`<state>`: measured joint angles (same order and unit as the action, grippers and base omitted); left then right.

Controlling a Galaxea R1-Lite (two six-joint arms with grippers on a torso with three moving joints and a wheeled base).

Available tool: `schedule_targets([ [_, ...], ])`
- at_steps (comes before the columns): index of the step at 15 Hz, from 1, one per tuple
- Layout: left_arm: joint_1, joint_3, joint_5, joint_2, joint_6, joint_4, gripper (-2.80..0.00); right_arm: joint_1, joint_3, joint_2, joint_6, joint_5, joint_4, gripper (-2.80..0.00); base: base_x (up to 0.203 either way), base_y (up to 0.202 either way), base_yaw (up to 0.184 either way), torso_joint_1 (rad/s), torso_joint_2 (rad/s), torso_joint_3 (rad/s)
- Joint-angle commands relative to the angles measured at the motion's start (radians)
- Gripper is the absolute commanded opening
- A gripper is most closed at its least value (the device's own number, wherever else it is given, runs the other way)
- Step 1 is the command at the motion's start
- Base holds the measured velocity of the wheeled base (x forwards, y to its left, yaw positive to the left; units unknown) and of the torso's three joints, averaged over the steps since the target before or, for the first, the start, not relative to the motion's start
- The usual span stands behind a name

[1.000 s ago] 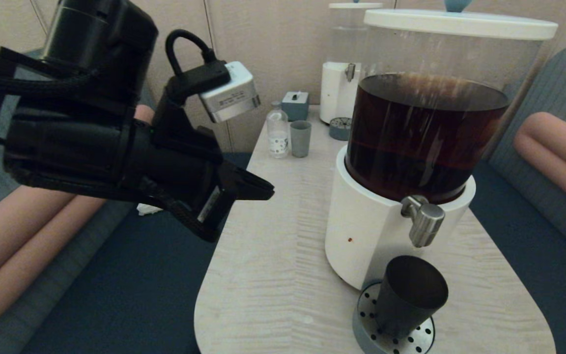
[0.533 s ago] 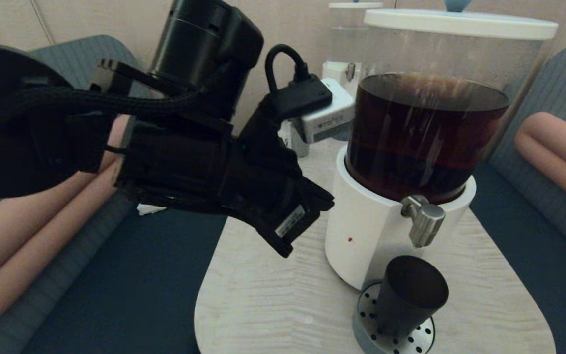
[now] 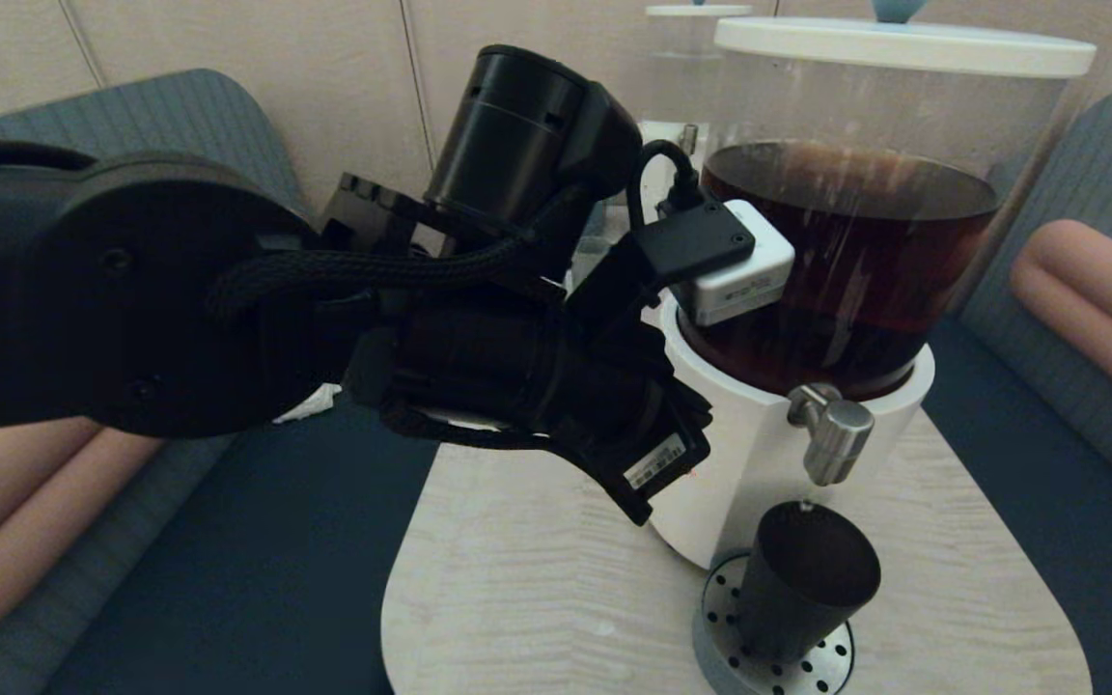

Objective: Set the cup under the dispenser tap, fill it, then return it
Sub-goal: Turn off the faucet

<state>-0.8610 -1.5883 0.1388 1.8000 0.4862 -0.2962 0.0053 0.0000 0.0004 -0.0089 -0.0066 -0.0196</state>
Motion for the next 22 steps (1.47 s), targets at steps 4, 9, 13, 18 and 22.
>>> schedule_targets([
  [4,-0.027,-0.039,-0.011,0.032,0.002,0.000,-2.80,0.001,0.006,-0.007,0.000,-0.001,0.000,-2.80,0.000,0.000,0.000,0.000,0.00,0.000],
  [9,-0.053,-0.051,-0.011,0.065,-0.003,0.074,-2.80,0.001,0.006,-0.007,0.000,-0.001,0.000,-2.80,0.000,0.000,0.000,0.000,0.00,0.000],
  [13,-0.072,-0.067,-0.011,0.083,-0.008,0.079,-2.80,0.001,0.006,-0.007,0.000,0.000,0.000,-2.80,0.000,0.000,0.000,0.000,0.00,0.000],
  [18,-0.093,-0.067,-0.010,0.085,-0.011,0.069,-2.80,0.001,0.006,-0.007,0.000,0.000,0.000,-2.80,0.000,0.000,0.000,0.000,0.00,0.000],
  [22,-0.104,-0.071,-0.010,0.092,-0.012,0.072,-2.80,0.001,0.006,-0.007,0.000,0.000,0.000,-2.80,0.000,0.000,0.000,0.000,0.00,0.000],
])
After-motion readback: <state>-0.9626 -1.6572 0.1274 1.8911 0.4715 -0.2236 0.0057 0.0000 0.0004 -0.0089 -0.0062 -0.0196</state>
